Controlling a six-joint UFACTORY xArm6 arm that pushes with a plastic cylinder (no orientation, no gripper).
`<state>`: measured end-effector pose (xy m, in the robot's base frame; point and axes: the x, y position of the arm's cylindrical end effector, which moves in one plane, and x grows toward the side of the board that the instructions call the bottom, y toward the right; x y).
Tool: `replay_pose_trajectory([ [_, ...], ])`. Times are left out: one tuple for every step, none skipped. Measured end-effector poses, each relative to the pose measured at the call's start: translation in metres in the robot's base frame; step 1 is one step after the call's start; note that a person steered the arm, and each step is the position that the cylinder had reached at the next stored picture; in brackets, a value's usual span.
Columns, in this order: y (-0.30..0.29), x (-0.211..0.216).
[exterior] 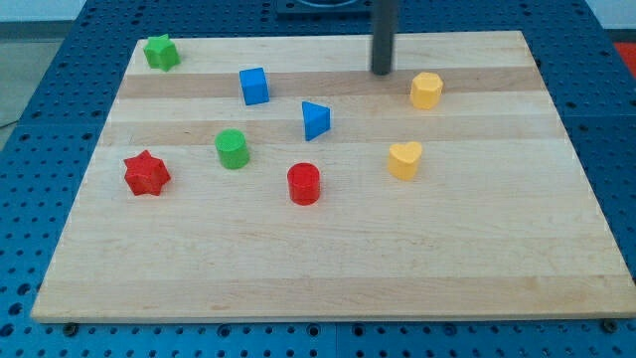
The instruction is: Slide the yellow heart towards the blue triangle
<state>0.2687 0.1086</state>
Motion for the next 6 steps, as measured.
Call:
replay_pose_trajectory([
  [0.064,0.014],
  [0.067,0.079],
  [0.055,0.114],
  [0.04,0.133],
  [0.037,0.168],
  [0.041,0.195],
])
